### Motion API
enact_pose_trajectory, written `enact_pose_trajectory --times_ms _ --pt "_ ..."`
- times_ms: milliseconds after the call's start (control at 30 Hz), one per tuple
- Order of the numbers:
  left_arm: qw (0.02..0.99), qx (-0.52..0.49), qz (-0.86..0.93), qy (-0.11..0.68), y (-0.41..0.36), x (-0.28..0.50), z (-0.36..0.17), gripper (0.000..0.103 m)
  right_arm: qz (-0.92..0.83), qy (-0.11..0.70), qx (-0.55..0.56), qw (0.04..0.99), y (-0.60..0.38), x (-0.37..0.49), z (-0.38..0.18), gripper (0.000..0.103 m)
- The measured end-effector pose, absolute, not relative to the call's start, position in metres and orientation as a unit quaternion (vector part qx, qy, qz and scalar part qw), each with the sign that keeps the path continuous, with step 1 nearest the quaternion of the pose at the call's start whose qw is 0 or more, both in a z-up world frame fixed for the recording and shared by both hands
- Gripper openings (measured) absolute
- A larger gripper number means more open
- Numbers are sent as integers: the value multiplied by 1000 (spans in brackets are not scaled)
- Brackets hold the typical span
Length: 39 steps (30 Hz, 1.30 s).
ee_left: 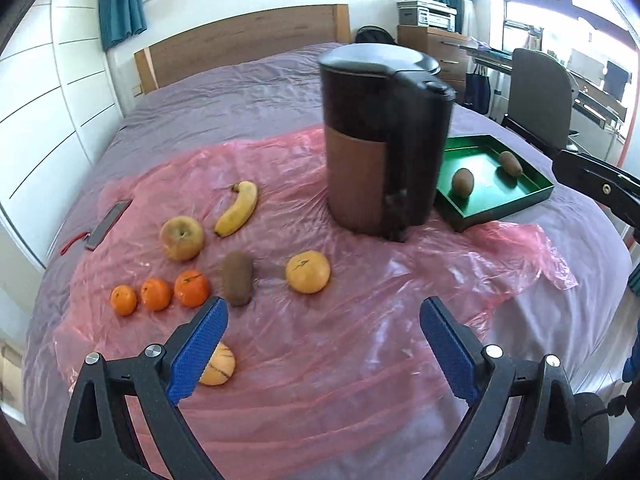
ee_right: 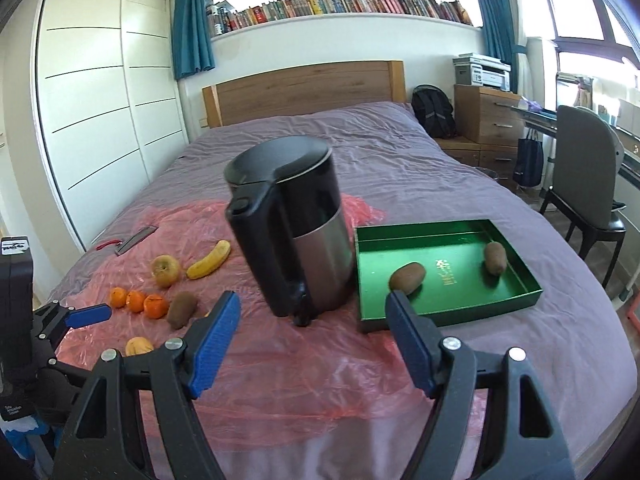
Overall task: Organize fruits
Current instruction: 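Move both tools back toward the remaining fruits, then grasp the large yellow grapefruit with the left tool while the right tool grasps a yellow pear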
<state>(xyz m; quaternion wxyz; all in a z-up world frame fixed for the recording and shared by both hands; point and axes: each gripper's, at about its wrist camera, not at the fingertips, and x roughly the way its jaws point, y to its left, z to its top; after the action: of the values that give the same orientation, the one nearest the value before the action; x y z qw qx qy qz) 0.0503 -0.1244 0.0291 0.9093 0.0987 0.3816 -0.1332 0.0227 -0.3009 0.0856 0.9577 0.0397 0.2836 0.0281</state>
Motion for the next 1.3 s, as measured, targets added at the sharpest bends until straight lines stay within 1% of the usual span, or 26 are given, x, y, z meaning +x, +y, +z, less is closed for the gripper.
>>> enact_pose_trajectory --times_ms 167,433,667,867,933,967,1000,1133,1200,1300 --pt "912 71 -97 391 -77 55 10 95 66 300 32 951 -259 31 70 87" --pt "904 22 -77 420 -8 69 -26 94 124 355 6 926 -191 70 23 87" --pt "890 8 -83 448 9 89 -56 94 126 405 -5 906 -170 126 -26 87" --pt "876 5 -77 476 11 104 -83 86 125 434 -15 892 -164 168 -57 87" --pt "873 5 -74 482 11 108 -89 84 128 440 -19 889 -161 179 -65 83" --pt "871 5 -74 485 11 110 -92 83 130 443 -20 887 -160 184 -68 83" --pt "870 4 -75 487 11 111 -94 80 131 446 -22 885 -159 188 -72 81" --pt "866 7 -79 493 7 115 -102 76 133 461 -25 877 -157 200 -85 70" --pt "865 11 -78 496 5 117 -105 74 135 465 -23 875 -157 202 -91 68" --pt "863 18 -75 499 3 119 -110 70 139 471 -26 871 -155 203 -98 51"
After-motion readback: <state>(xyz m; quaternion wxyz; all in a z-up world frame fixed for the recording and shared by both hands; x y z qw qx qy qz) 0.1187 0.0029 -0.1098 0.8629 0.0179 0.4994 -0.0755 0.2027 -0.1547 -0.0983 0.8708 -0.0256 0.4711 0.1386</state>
